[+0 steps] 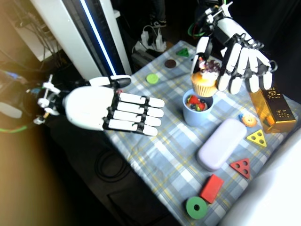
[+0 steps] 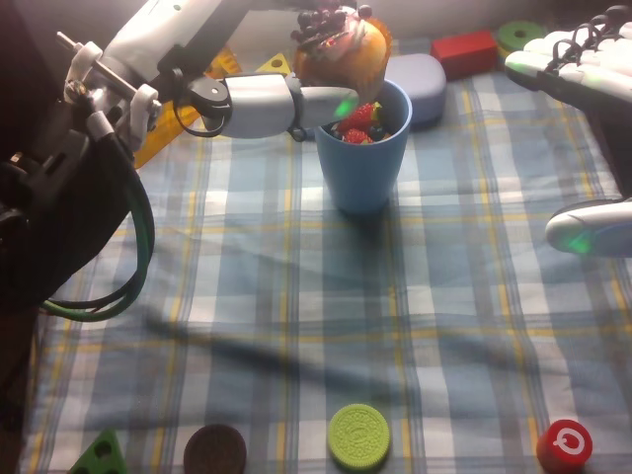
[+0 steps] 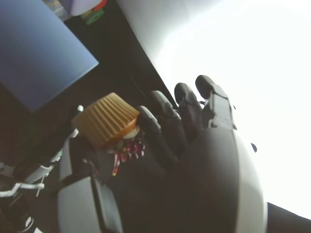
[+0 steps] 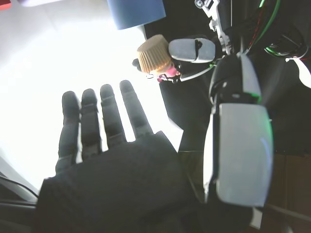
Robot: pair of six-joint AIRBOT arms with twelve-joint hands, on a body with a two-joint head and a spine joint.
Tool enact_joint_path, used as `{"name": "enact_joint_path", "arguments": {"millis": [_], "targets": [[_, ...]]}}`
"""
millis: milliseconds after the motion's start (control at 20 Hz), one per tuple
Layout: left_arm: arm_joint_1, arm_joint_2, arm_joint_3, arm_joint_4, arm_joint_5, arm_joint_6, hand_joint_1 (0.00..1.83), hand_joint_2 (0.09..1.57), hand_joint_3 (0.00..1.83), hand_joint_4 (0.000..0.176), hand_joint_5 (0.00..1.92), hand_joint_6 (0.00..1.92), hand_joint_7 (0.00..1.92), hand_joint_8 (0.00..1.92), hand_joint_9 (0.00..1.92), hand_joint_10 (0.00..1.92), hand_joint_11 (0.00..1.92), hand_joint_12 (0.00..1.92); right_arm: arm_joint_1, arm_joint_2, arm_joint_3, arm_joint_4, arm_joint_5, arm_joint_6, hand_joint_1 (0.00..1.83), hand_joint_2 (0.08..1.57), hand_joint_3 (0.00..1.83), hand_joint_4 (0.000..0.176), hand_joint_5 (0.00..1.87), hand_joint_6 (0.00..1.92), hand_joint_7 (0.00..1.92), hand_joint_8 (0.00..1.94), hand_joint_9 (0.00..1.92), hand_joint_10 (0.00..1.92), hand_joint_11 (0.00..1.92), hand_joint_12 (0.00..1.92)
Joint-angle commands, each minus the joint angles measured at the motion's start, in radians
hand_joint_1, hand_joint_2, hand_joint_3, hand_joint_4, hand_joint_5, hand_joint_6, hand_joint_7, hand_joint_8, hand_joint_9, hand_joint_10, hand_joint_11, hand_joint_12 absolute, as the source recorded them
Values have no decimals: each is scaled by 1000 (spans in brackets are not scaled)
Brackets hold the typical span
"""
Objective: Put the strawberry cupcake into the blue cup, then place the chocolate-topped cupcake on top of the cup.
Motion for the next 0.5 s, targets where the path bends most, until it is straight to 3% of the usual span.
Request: {"name": "enact_joint_path", "arguments": {"millis": [0, 50, 100, 150, 200, 250, 350, 450], "targets": [[-8, -8, 7, 12, -120, -7, 909, 955, 0, 70, 925, 0, 595, 0, 302, 0, 0, 241, 3, 0, 1, 22, 123, 8, 12, 976, 0, 14, 81, 1, 102, 2, 80, 9, 0, 333], [-4, -11, 10, 7, -112, -8, 937, 925, 0, 75, 925, 0, 552, 0, 303, 1, 0, 252, 1, 0, 1, 22, 123, 9, 32, 998, 8, 3, 83, 1, 85, 0, 64, 0, 0, 335], [-4, -11, 10, 7, -111, -8, 937, 925, 0, 75, 925, 0, 552, 0, 303, 1, 0, 252, 1, 0, 1, 22, 123, 10, 32, 998, 8, 3, 83, 1, 85, 0, 64, 0, 0, 335], [-4, -11, 10, 7, -111, -8, 933, 925, 0, 71, 915, 0, 531, 0, 296, 0, 0, 245, 1, 0, 1, 22, 123, 10, 6, 993, 4, 16, 75, 0, 85, 1, 69, 3, 0, 342], [-4, -12, 10, 6, -111, -8, 953, 924, 0, 40, 916, 1, 569, 8, 315, 5, 0, 265, 1, 0, 1, 22, 123, 11, 0, 996, 5, 13, 76, 1, 84, 0, 70, 3, 0, 345], [-5, -12, 10, 6, -111, -8, 949, 913, 0, 27, 921, 1, 622, 4, 369, 6, 0, 313, 1, -1, 1, 22, 123, 11, 8, 986, 1, 14, 69, 2, 72, 2, 49, 5, 0, 277], [-7, -12, 10, 7, -111, -8, 897, 919, 1, 35, 898, 0, 646, 5, 404, 6, 0, 299, 1, -1, 1, 22, 123, 11, 6, 1007, 3, 12, 85, 1, 83, 2, 65, 5, 0, 337], [-7, -12, 10, 7, -109, -8, 848, 913, 0, 56, 873, 0, 576, 0, 297, 0, 0, 249, 1, -1, 1, 22, 123, 11, 0, 994, 0, 32, 59, 1, 82, 0, 69, 2, 0, 296]]}}
